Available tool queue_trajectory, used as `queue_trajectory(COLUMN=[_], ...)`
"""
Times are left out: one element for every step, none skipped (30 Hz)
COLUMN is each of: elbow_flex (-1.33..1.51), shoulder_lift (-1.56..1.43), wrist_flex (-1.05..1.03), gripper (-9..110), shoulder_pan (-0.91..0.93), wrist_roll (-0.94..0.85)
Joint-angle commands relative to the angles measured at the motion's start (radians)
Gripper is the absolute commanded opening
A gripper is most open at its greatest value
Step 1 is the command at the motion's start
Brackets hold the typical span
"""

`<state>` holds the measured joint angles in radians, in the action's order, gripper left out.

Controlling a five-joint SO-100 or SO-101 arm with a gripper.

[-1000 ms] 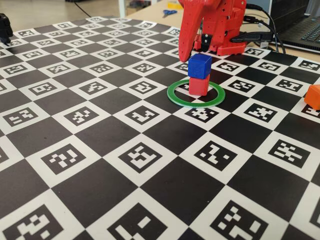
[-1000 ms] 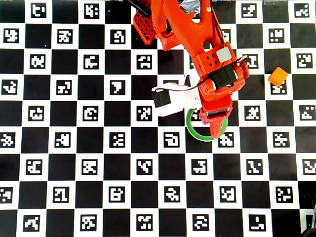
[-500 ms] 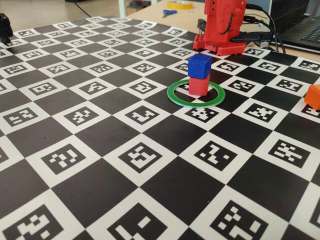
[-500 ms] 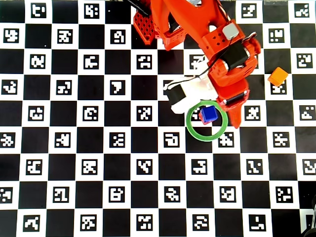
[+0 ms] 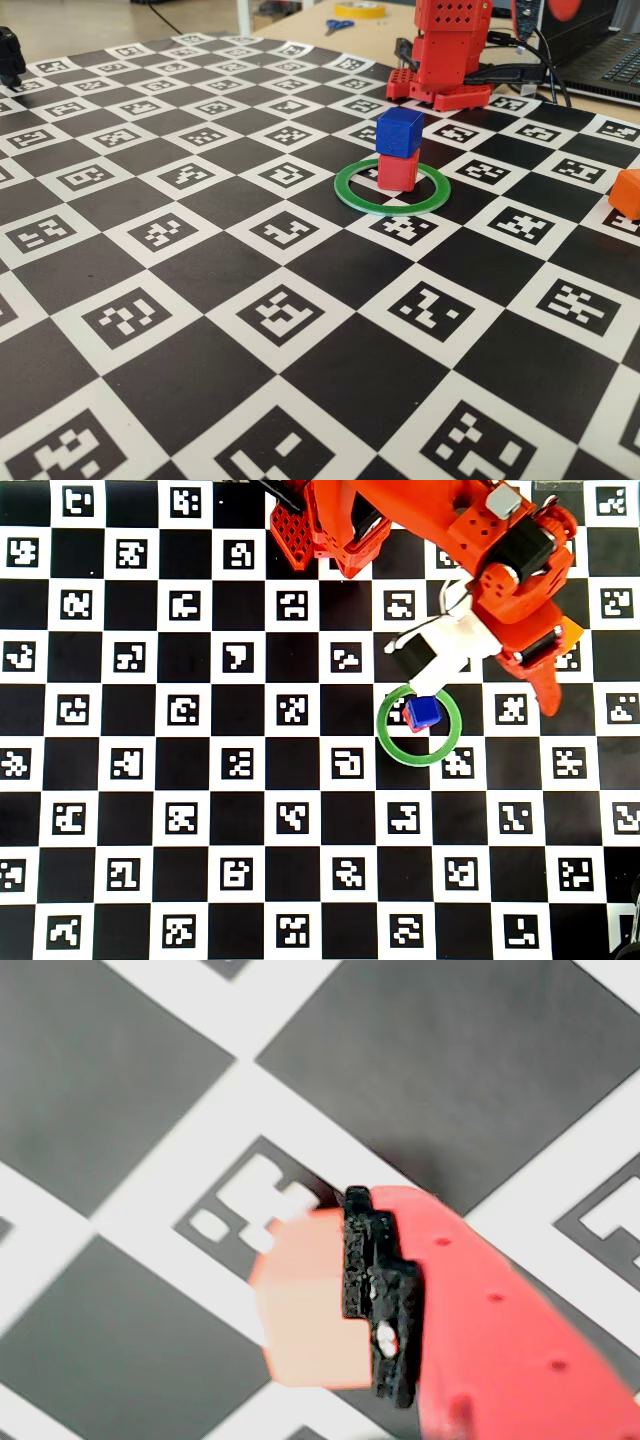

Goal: Grab the red cube then put it in the green circle then put the blue cube on top and finally the orange cube on top

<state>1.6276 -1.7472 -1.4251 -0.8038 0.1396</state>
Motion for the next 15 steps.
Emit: queue_trajectory(elbow_flex=[-0.095,-0.107,-0.12,-0.13,-0.141,-0.149,-0.153,-0.158,-0.161,-0.164,-0.164,-0.164,-0.163,-0.163,-0.164], shoulder_lift=[0.021,0.041,0.061,0.081,0.101,0.12,0.135,0.149,0.161,0.17,0.179,0.19,0.204,0.221,0.239], wrist_flex=[0.02,0.02,0.017,0.014,0.011,0.009,0.011,0.011,0.012,0.014,0.018,0.025,0.031,0.037,0.041], gripper=[48,48,48,48,48,48,48,48,48,48,48,48,48,48,48], shoulder_pan=[-0.058,-0.069,-0.077,-0.084,-0.092,-0.101,-0.11,-0.121,-0.132,-0.143,-0.153,-0.164,-0.173,-0.183,-0.193], wrist_roll=[0.002,0.002,0.006,0.02,0.031,0.04,0.048,0.055,0.06,0.067,0.075,0.083,0.089,0.1,0.107])
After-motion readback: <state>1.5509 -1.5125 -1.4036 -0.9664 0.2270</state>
